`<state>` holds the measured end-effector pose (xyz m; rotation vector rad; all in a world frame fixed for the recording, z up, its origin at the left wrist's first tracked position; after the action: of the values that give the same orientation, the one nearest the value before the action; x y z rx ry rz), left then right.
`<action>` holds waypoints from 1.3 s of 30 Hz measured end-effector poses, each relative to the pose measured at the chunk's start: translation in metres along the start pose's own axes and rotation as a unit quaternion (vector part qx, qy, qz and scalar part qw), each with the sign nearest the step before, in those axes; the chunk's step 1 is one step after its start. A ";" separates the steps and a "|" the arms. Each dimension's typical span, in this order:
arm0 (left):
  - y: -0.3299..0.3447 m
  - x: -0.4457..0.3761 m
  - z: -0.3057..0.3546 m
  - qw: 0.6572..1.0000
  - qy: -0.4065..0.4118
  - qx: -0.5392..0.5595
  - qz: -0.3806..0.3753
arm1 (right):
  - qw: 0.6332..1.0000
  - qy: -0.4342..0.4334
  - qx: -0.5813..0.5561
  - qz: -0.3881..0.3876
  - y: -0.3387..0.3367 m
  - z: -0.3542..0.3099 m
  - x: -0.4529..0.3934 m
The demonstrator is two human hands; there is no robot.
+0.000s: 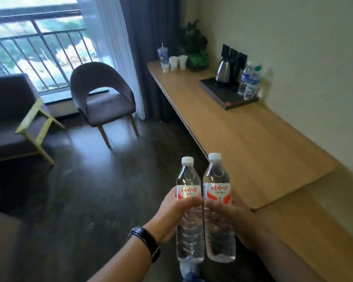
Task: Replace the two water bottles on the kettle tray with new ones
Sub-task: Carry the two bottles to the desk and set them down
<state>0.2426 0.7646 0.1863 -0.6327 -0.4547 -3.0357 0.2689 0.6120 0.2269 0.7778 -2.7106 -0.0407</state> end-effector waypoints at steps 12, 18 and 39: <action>-0.136 -0.176 0.166 0.997 0.039 0.002 0.060 | 0.995 -0.027 -0.088 -0.042 0.041 -0.103 -0.259; -0.182 -0.290 0.236 0.999 0.033 -0.010 0.004 | 0.996 -0.016 -0.063 0.058 0.024 -0.128 -0.383; -0.110 -0.622 0.329 0.903 0.018 -0.281 -0.324 | 0.896 -0.025 -0.054 0.440 -0.142 -0.148 -0.557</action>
<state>0.9344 0.9309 0.1998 -0.4971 0.3169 -3.8435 0.8337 0.7901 0.1867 -0.5279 -2.8108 -0.0010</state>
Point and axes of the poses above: each hand's wrist, its own x-axis away from the middle knuckle, its own y-axis out of the palm, z = x × y, the point moved 7 cm from there along -x, towards the middle knuckle, and after that the axes turned 1 degree about z, right-handed, at the moved point
